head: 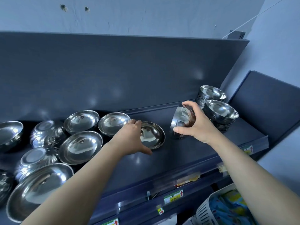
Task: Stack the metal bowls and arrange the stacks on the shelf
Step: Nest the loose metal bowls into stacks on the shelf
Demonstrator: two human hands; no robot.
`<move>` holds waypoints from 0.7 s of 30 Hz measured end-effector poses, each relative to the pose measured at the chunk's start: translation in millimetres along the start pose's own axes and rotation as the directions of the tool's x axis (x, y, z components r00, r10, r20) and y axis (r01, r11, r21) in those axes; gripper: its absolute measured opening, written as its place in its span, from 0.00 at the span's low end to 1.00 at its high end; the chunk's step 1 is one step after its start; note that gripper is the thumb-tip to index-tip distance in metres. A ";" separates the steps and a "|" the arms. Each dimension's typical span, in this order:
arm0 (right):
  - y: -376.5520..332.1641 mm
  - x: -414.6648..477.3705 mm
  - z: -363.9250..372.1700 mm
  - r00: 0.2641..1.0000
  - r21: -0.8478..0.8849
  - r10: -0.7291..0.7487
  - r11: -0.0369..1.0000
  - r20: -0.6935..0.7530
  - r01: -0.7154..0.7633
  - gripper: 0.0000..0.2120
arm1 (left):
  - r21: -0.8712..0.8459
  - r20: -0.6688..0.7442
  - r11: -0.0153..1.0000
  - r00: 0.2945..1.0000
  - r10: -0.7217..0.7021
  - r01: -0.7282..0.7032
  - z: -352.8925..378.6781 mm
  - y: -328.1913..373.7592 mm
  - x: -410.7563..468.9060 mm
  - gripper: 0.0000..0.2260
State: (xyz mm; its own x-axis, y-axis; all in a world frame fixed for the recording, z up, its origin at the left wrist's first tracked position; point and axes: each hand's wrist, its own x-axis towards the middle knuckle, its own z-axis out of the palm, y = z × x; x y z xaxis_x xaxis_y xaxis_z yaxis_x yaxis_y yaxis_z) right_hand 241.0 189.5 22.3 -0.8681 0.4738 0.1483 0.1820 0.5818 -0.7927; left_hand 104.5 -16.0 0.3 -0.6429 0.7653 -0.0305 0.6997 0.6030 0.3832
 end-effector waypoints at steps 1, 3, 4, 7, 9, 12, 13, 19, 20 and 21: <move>2.3 1.5 -1.6 1.000 0.020 0.000 1.000 -0.028 0.001 0.42 | -0.005 -0.003 1.000 1.000 0.004 -0.004 1.2 3.5 7.6 0.48; 5.9 5.4 -5.0 0.997 0.064 -0.010 0.998 -0.077 0.015 0.42 | -0.017 0.004 1.000 1.000 -0.002 0.002 3.3 10.7 23.0 0.48; 6.9 7.8 -6.4 0.995 0.084 -0.022 0.996 -0.092 0.030 0.42 | -0.019 0.012 1.000 1.000 -0.009 0.009 4.7 13.5 30.4 0.48; 8.0 16.0 -9.2 0.994 0.111 -0.066 0.991 -0.092 0.076 0.42 | -0.009 0.015 1.000 1.000 -0.024 0.025 9.8 19.3 48.3 0.42; 10.1 21.9 -7.9 0.994 0.118 -0.069 0.990 -0.087 0.079 0.39 | -0.011 -0.008 1.000 1.000 -0.024 0.024 13.5 22.6 55.3 0.39; 15.0 30.2 -2.5 0.996 0.109 -0.035 0.993 -0.083 0.044 0.35 | -0.040 -0.036 0.999 0.999 -0.026 0.024 16.8 24.6 62.8 0.44; 16.3 32.3 -0.6 0.997 0.091 -0.020 0.995 -0.072 0.027 0.34 | -0.052 -0.046 0.998 0.999 -0.025 0.023 17.2 24.2 64.3 0.45; 20.2 35.6 11.1 0.999 -0.030 0.030 0.999 0.013 -0.029 0.33 | -0.153 -0.069 0.988 0.997 -0.031 0.020 18.8 18.4 61.9 0.42; 19.1 35.7 12.7 0.999 -0.044 0.033 0.999 0.036 -0.032 0.33 | -0.161 -0.068 0.987 0.997 -0.027 0.016 18.6 17.7 61.5 0.43; 18.3 36.4 13.9 0.998 -0.058 0.034 0.998 0.057 -0.031 0.33 | -0.165 -0.069 0.986 0.997 -0.024 0.012 18.6 16.4 61.4 0.44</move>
State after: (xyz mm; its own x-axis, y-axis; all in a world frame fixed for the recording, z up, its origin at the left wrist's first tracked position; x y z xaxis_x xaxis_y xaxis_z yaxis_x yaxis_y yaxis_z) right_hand 206.3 208.2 4.9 -0.8861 0.4553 0.0872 0.2356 0.6043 -0.7611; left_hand 82.3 45.1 -12.4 -0.6795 0.7332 0.0239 0.6305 0.5671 0.5300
